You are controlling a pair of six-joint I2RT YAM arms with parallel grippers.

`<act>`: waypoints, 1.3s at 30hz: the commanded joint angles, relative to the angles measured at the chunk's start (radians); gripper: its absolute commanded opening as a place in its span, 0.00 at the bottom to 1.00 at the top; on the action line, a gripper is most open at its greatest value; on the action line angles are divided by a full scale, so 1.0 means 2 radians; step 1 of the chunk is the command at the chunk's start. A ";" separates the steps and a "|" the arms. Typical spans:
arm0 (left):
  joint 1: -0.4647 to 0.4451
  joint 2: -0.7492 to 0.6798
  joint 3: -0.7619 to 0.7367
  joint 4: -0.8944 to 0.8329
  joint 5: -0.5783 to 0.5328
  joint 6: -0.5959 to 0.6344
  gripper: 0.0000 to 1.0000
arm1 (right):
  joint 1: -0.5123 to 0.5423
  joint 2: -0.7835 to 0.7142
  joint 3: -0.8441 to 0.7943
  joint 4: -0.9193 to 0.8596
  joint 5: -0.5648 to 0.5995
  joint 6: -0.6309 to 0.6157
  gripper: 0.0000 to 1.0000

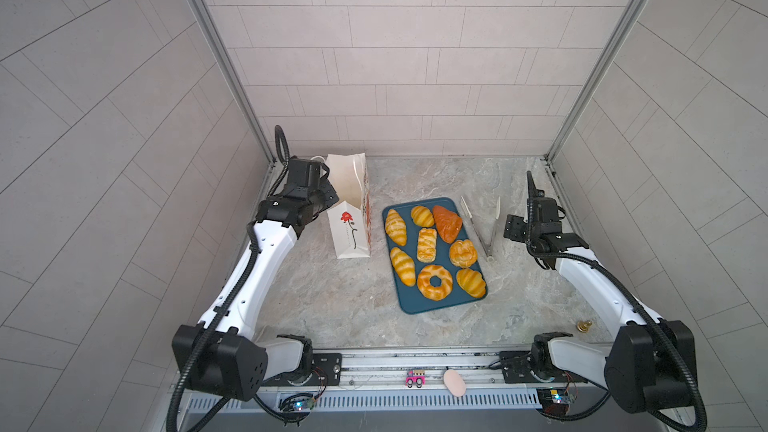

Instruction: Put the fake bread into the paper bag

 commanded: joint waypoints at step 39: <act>-0.022 -0.079 -0.044 0.045 -0.059 -0.047 0.62 | 0.027 0.134 0.076 -0.056 -0.027 0.050 0.62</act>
